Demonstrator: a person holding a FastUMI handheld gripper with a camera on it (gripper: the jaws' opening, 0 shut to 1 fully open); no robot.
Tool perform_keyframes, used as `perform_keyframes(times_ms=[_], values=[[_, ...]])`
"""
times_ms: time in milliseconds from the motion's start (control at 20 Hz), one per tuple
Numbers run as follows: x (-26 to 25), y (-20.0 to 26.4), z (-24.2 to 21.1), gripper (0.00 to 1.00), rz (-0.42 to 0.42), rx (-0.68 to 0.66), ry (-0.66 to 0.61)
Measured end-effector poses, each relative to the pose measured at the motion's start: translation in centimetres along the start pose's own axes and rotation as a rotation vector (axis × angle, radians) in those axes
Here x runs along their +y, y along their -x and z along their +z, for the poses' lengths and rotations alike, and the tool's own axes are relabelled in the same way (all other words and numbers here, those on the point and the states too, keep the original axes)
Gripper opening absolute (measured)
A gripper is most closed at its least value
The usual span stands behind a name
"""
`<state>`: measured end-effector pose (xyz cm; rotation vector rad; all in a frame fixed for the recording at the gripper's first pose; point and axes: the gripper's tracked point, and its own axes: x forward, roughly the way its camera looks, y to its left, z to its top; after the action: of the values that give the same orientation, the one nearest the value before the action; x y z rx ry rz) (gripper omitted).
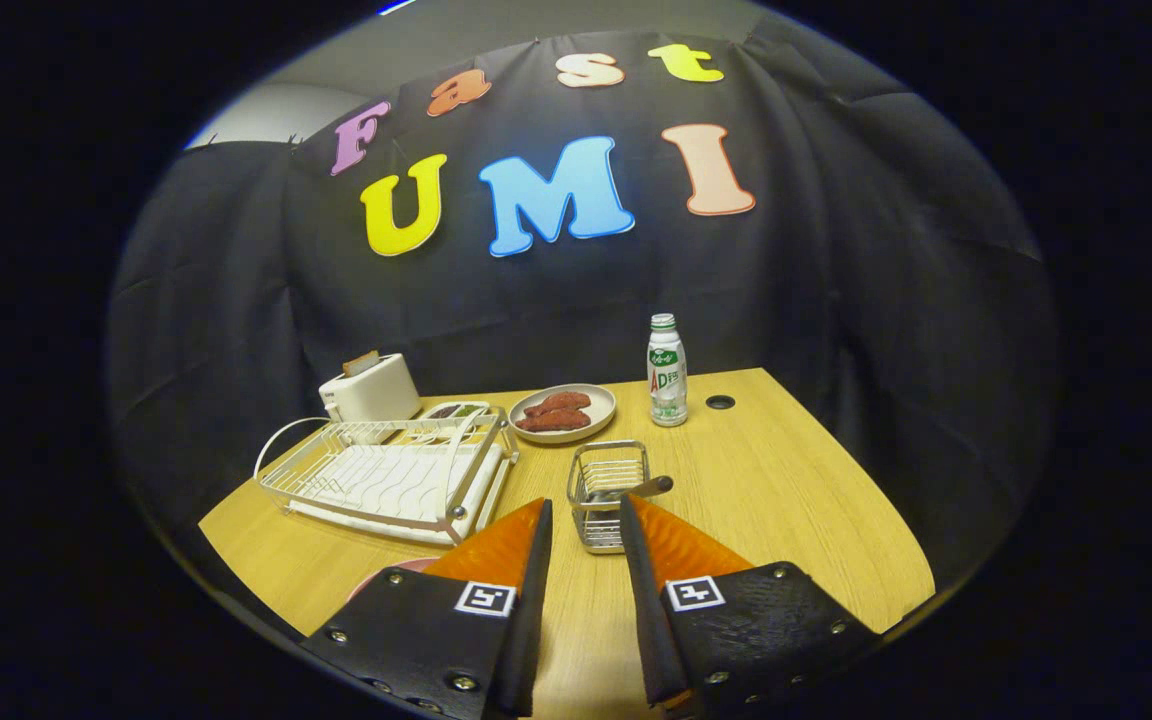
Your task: Take the plate from the dish rack, then take the spoon from the basket and place it into the plate.
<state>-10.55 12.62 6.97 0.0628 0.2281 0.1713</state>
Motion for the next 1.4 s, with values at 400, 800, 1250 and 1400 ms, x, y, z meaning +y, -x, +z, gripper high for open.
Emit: perform_keyframes(times_ms=[400,800,1250,1400], values=[[-3.1,-2.6,2.2,0.41,0.0,-0.124,0.053],[-3.8,-8.4,-0.6,0.41,0.045,-0.142,0.073],[-3.0,-11.7,-0.1,0.2,0.056,-0.152,0.054],[-2.6,-11.9,0.2,0.09,0.059,-0.128,0.023]])
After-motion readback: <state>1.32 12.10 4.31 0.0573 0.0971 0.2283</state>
